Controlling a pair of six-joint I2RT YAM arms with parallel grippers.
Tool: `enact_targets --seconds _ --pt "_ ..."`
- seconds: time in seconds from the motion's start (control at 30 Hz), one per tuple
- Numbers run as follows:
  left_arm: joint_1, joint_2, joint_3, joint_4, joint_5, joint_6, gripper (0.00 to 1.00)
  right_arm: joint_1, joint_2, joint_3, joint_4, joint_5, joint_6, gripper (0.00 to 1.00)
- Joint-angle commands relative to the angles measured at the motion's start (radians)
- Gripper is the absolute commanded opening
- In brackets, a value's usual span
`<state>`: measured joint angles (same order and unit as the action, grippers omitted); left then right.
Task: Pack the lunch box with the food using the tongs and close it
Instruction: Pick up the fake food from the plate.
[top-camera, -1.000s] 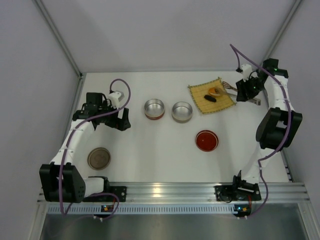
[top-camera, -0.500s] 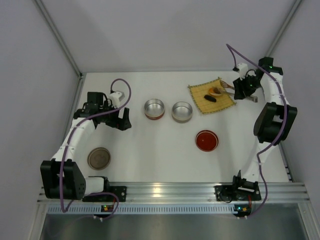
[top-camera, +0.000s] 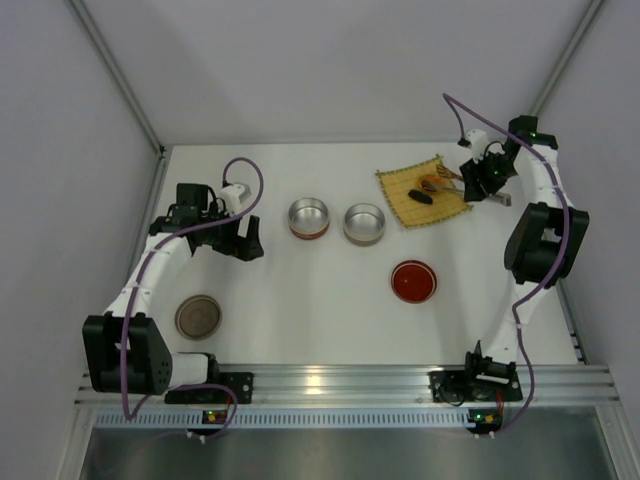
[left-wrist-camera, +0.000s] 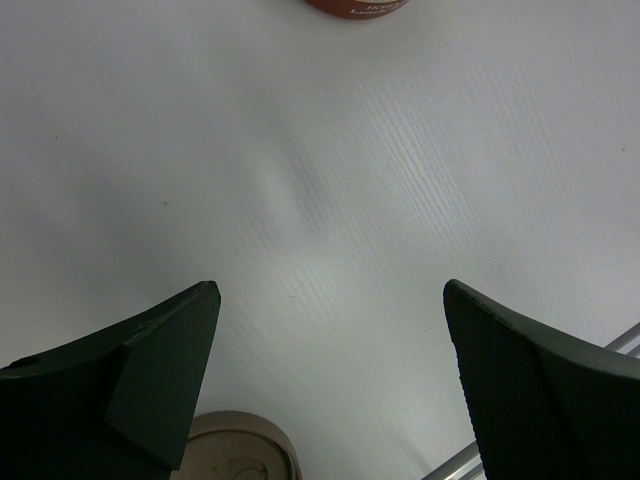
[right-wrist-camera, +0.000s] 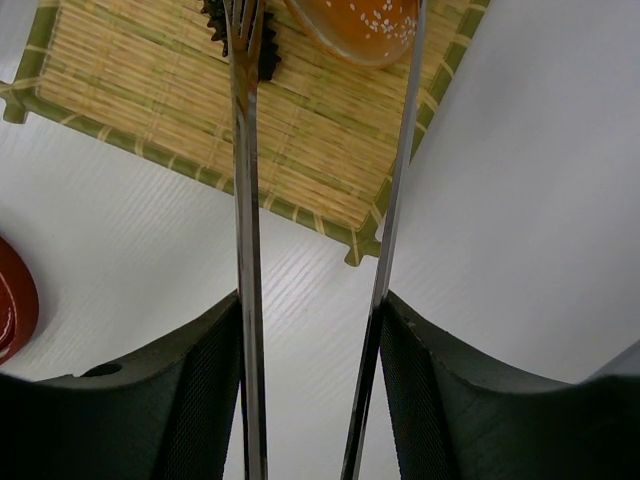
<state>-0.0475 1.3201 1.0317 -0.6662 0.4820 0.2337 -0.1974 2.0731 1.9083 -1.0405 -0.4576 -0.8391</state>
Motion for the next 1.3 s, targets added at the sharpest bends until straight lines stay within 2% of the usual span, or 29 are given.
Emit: enact_targets --seconds 0.0,0.1,0.2,0.4,0.5,0.63,0.67,1.07,1.27 --pt "0.005 -0.001 0.034 0.027 0.020 0.003 0.98 0.012 0.024 0.035 0.028 0.014 -0.025 0.52" --pt "0.006 -0.001 0.036 0.027 0.020 0.003 0.98 0.010 0.035 0.037 0.040 0.040 -0.026 0.54" --pt "0.005 -0.001 0.034 0.027 0.017 0.003 0.98 0.012 0.036 0.037 0.039 0.036 -0.026 0.50" --pt "0.006 -0.002 0.033 0.028 0.009 0.001 0.98 0.010 0.009 0.032 0.013 -0.004 -0.034 0.37" --pt "0.005 -0.007 0.033 0.028 0.006 0.001 0.98 0.012 -0.021 0.018 -0.003 -0.021 -0.038 0.25" --pt "0.005 -0.018 0.036 0.025 0.004 0.003 0.98 0.012 -0.074 -0.017 -0.018 -0.023 -0.043 0.03" --pt "0.005 -0.021 0.034 0.024 0.004 0.003 0.98 0.012 -0.085 -0.023 -0.023 -0.023 -0.045 0.01" --pt "0.015 -0.035 0.031 0.019 0.000 -0.007 0.98 0.006 -0.225 -0.020 -0.064 -0.108 0.028 0.00" --pt "0.092 -0.010 0.059 0.005 0.093 -0.025 0.98 0.055 -0.310 -0.051 -0.099 -0.168 0.069 0.00"
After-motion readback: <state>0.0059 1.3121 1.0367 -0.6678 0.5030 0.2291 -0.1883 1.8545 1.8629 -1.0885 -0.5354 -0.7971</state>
